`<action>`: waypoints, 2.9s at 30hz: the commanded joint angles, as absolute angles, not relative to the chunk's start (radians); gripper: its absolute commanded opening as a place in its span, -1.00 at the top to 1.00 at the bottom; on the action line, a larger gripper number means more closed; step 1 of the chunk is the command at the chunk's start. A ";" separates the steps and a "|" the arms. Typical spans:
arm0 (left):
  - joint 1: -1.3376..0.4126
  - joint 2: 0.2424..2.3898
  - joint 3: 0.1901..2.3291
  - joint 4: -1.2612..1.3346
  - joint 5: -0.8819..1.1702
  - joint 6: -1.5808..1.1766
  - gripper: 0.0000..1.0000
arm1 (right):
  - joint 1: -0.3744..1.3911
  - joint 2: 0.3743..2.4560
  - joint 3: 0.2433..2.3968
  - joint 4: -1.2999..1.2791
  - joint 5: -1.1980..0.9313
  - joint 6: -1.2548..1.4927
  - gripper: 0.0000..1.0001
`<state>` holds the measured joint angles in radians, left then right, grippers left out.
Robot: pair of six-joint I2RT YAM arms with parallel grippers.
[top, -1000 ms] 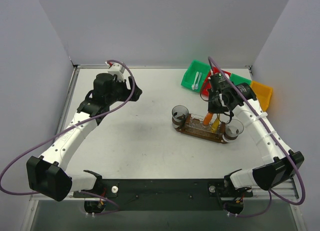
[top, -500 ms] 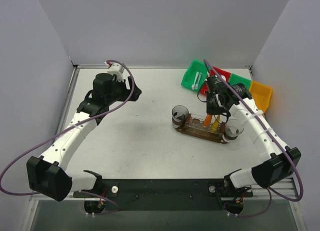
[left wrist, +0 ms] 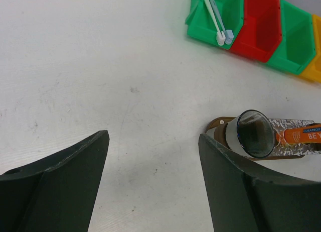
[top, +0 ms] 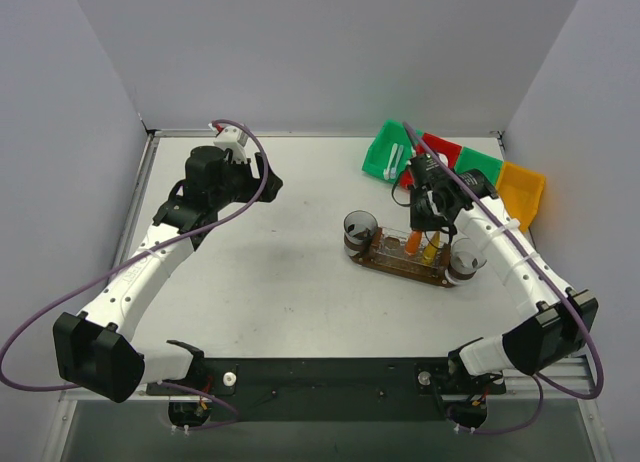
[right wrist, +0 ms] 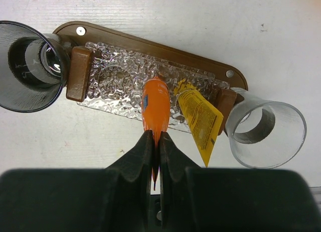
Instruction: Prepare toiletry sets of a toothbrush and toothpaste on the tray
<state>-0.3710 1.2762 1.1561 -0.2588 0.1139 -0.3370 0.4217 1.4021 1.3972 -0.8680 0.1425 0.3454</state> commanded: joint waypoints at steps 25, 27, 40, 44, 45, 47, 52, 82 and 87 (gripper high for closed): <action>-0.354 1.273 1.169 -0.230 0.132 -0.339 -0.65 | 0.428 1.457 1.301 -0.776 0.150 0.334 1.00; -0.353 1.273 1.167 -0.230 0.132 -0.339 -0.65 | 0.428 1.457 1.295 -0.776 0.150 0.339 1.00; -0.353 1.278 1.169 -0.230 0.138 -0.339 -0.65 | 0.428 1.434 1.344 -0.778 0.147 0.333 0.17; -0.351 1.276 1.169 -0.230 0.138 -0.339 -0.65 | 0.428 1.437 1.384 -0.778 0.144 0.325 0.01; -0.351 1.278 1.169 -0.230 0.138 -0.339 -0.65 | 0.428 1.437 1.391 -0.778 0.146 0.324 -0.02; -0.351 1.278 1.167 -0.229 0.138 -0.339 -0.65 | 0.428 1.439 1.414 -0.778 0.147 0.318 -0.04; -0.351 1.278 1.169 -0.229 0.140 -0.337 -0.65 | 0.425 1.448 1.454 -0.775 0.163 0.302 -0.08; -0.258 1.348 1.262 -0.256 0.123 -0.331 -0.65 | 0.308 1.986 1.907 -0.649 0.086 0.299 0.14; -0.221 1.382 1.284 -0.256 0.124 -0.344 -0.65 | 0.276 2.080 2.012 -0.649 0.084 0.307 0.21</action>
<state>-0.2474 1.3563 1.2228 -0.2615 0.1299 -0.3367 0.2996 2.0300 1.9213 -0.6449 0.0742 0.3092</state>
